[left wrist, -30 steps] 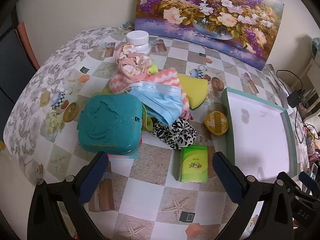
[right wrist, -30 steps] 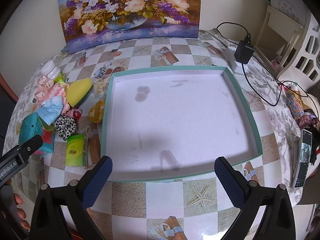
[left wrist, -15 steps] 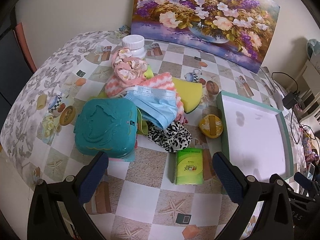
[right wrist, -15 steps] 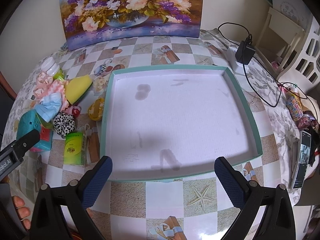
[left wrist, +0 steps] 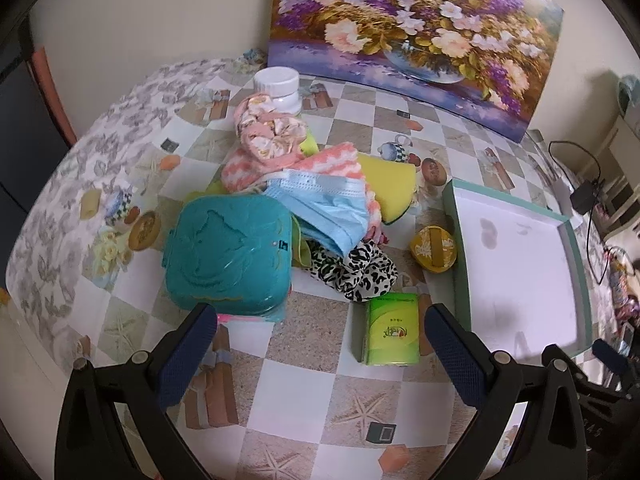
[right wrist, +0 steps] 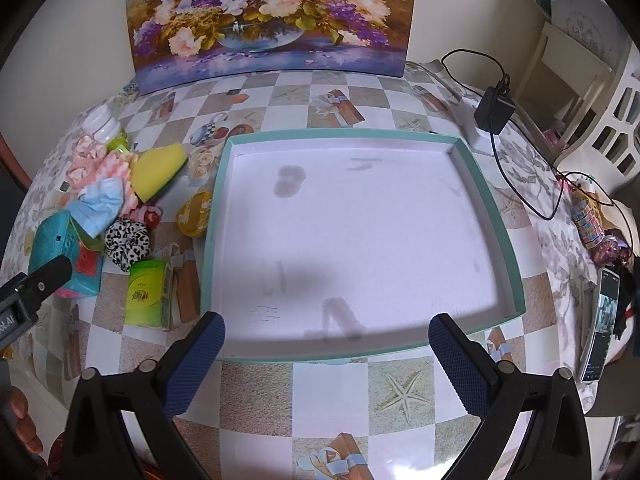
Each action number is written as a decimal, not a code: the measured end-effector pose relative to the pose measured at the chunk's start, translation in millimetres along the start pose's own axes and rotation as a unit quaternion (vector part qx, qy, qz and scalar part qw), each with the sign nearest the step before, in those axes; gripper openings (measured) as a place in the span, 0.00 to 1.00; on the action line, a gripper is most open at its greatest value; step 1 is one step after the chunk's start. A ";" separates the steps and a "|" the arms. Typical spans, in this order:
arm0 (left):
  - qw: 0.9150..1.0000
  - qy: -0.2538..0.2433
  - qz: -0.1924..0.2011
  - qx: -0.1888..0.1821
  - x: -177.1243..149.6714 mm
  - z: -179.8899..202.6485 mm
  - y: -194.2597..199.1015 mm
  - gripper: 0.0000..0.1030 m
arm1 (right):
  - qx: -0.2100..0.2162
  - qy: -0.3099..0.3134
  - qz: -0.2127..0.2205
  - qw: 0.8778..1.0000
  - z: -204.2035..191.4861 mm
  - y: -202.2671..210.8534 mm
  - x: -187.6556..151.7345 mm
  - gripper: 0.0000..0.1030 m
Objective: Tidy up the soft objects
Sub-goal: 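Grasp the blue face mask with the left tool while the right tool grasps the green tissue pack, then carry the mask and tissue pack over the white tray and release both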
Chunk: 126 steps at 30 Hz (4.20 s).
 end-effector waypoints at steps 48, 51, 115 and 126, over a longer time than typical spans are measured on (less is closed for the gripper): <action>0.991 -0.079 -0.110 -0.013 76.1 -7.0 -55.2 0.97 | 0.146 0.069 -0.142 0.977 -151.3 -88.9 4.0 0.62; 0.987 -0.106 -0.118 0.004 75.2 -2.5 -61.9 0.97 | 0.152 0.065 -0.139 0.976 -147.2 -90.8 6.5 0.52; 0.998 0.054 -0.033 -0.007 89.3 -37.0 -37.6 0.20 | 0.147 0.104 -0.139 0.974 -177.7 -89.6 -20.4 0.49; 0.997 0.067 0.028 0.003 103.4 -35.1 -5.4 0.19 | 0.176 0.066 -0.104 0.977 -153.5 -59.6 10.7 0.49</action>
Point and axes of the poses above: each gripper's, at about its wrist camera, not at the fingertips, and y roughly against the way its jaws point, z to its right, x to its top, the point moved 7 cm from there along -y, roughly the way its jaws point, and after that the axes turned 2 degrees about z, right-handed, at the moved point
